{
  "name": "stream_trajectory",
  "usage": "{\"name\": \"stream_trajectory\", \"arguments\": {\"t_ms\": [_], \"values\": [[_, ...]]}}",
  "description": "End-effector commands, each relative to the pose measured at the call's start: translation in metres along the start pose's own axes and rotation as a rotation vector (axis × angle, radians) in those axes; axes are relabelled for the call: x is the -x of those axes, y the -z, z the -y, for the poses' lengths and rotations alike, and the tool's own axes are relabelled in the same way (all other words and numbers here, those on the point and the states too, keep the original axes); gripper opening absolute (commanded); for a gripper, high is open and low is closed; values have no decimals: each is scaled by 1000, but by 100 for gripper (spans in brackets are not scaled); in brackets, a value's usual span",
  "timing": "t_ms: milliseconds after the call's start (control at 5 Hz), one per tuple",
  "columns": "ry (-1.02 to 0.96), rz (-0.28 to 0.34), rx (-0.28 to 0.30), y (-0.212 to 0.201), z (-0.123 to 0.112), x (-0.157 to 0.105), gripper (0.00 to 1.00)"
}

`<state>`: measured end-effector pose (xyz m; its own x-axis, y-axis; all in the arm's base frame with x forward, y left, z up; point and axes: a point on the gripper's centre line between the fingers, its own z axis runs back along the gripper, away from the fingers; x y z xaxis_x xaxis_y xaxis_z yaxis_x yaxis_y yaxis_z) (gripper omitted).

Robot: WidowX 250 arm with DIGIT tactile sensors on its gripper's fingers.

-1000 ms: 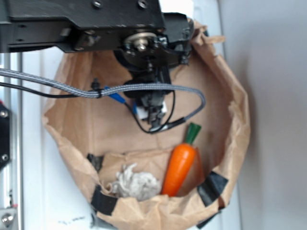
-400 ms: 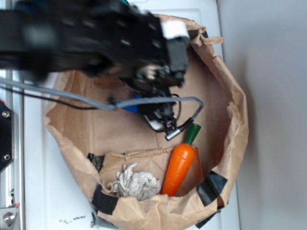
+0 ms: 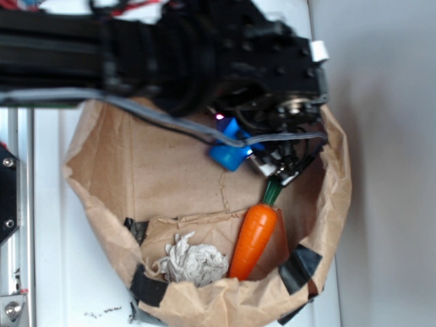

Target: Grab the blue bottle.

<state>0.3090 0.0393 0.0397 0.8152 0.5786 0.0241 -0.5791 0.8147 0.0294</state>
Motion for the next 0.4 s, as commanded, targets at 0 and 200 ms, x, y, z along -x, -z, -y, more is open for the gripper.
{"name": "stream_trajectory", "arguments": {"t_ms": [0,200], "values": [[44,107,22,-6,-2,-12,0],[44,91,37,-14,-1,-15,0]]}}
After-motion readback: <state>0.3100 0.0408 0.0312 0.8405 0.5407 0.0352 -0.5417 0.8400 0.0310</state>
